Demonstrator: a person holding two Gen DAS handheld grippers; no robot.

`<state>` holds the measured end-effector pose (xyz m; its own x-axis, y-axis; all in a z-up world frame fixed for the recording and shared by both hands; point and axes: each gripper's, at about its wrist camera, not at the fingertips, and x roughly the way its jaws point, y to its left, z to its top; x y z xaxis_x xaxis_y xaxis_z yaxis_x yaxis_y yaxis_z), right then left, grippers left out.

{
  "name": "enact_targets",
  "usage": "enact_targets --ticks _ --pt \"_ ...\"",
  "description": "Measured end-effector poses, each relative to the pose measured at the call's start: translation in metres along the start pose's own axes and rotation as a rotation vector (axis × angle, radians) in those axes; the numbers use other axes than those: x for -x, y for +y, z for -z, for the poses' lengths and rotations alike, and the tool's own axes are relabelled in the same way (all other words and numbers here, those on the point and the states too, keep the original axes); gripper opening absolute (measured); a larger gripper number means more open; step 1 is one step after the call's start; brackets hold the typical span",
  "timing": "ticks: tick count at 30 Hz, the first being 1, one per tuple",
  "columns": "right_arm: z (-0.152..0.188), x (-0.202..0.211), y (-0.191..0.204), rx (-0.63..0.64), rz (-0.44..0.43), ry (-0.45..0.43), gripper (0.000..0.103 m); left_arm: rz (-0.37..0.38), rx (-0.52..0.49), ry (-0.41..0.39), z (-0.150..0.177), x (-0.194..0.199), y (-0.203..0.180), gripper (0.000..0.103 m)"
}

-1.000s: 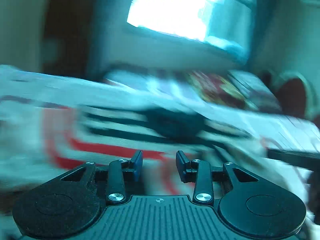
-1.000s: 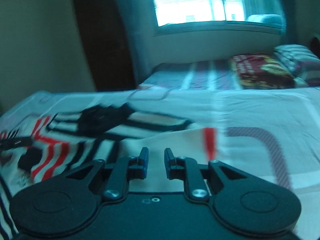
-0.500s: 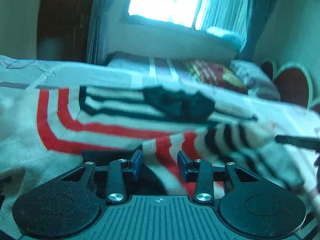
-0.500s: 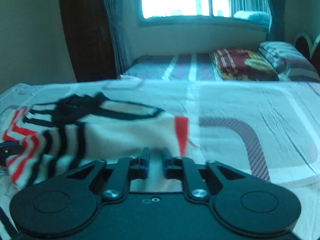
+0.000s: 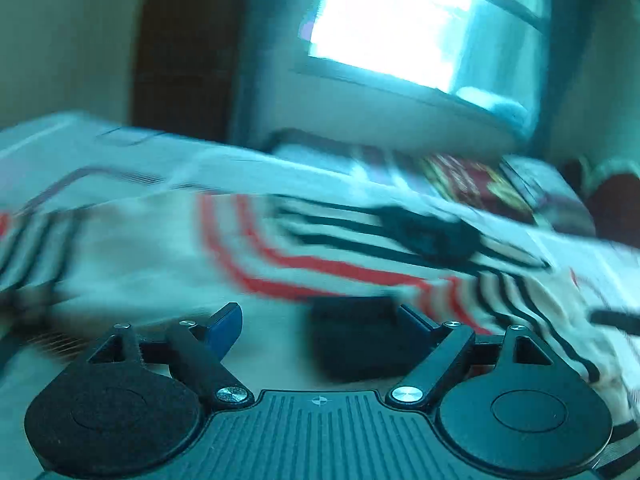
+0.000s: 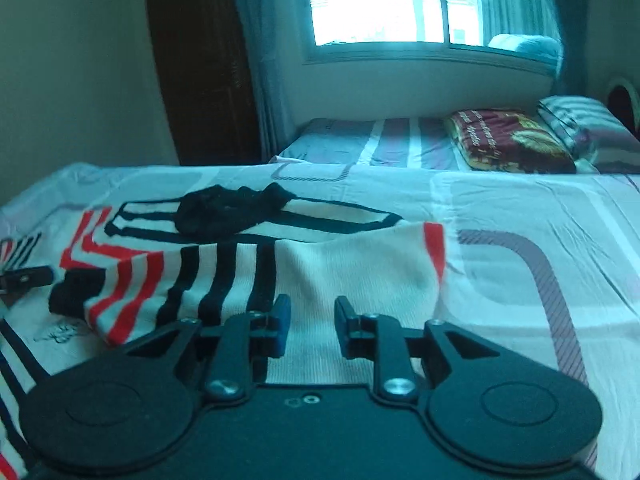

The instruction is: Fold small clothes

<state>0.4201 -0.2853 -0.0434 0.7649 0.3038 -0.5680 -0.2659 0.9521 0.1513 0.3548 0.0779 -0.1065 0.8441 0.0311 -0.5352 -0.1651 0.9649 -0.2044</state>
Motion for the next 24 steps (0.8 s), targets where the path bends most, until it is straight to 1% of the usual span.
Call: enact_targets --ticks 2,4,6,8,10,12,13,15,17,20,22,24 --pt "0.003 0.009 -0.001 -0.044 0.001 0.001 0.024 -0.048 0.104 -0.009 0.002 0.018 0.048 0.084" --pt "0.009 0.016 -0.001 -0.085 0.004 -0.002 0.024 -0.088 0.231 -0.016 0.005 0.03 0.099 0.084" --pt "0.012 0.021 0.003 -0.127 0.01 0.001 0.024 -0.107 0.39 -0.022 0.009 0.035 0.151 0.082" --pt "0.016 0.025 0.013 -0.15 0.012 0.005 0.024 -0.132 0.561 -0.059 0.016 0.042 0.199 0.077" --pt "0.017 0.029 0.026 -0.163 0.013 0.005 0.024 -0.134 0.72 -0.098 0.022 0.045 0.239 0.07" --pt "0.015 0.031 0.04 -0.171 0.005 0.005 0.024 -0.115 0.848 -0.14 0.028 0.045 0.27 0.062" --pt "0.014 0.031 0.048 -0.166 0.004 0.005 0.024 -0.11 0.898 -0.163 0.03 0.044 0.284 0.062" --pt "0.01 0.029 0.061 -0.155 0.013 0.006 0.025 -0.098 0.966 -0.203 0.03 0.039 0.305 0.061" --pt "0.005 0.029 0.071 -0.163 0.018 -0.002 0.025 -0.096 0.998 -0.218 0.025 0.036 0.323 0.061" --pt "-0.001 0.03 0.082 -0.175 0.035 -0.018 0.025 -0.107 0.996 -0.226 0.016 0.025 0.341 0.061" --pt "-0.002 0.03 0.087 -0.183 0.048 -0.02 0.025 -0.101 0.966 -0.216 0.01 0.017 0.347 0.061" --pt "-0.002 0.03 0.089 -0.2 0.062 -0.016 0.025 -0.11 0.93 -0.199 0.004 0.01 0.35 0.055"
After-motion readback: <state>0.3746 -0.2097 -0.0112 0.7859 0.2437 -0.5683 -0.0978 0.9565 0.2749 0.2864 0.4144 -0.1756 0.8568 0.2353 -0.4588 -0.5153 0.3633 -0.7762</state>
